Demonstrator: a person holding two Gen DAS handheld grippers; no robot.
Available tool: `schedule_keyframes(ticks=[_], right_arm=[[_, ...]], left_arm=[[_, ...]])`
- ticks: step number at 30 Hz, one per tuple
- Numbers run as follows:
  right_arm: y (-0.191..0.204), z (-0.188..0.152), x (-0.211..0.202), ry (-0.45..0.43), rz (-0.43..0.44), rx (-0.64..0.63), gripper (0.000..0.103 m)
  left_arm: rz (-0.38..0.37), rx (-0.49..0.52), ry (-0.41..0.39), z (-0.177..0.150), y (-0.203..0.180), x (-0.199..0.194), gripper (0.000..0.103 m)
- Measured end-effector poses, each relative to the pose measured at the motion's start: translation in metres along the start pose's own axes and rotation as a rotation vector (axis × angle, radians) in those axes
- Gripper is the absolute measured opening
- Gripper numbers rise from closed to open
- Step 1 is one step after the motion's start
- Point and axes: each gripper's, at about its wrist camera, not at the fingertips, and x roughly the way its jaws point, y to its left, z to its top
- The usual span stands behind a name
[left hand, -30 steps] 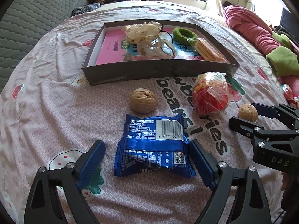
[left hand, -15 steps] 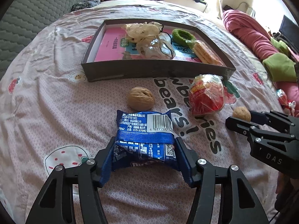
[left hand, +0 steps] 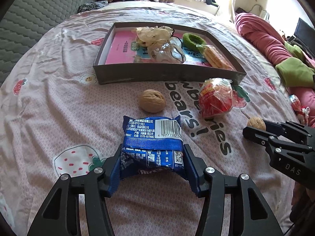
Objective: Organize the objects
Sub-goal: 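Lift the blue packet and walnut with both tools and carry them over the tray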
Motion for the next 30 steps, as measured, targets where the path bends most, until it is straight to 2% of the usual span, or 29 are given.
schedule_keyframes(ticks=[14,30], right_arm=[[0.016,-0.009,-0.024,-0.007,0.007,-0.026,0.035],[0.037,-0.007,-0.071,-0.077,0.009,-0.053,0.035]], left_arm=[[0.007,0.017,-0.038,-0.002,-0.005,-0.033,0.058],[0.021,0.024,-0.110,0.003,-0.010,-0.081,0.058]])
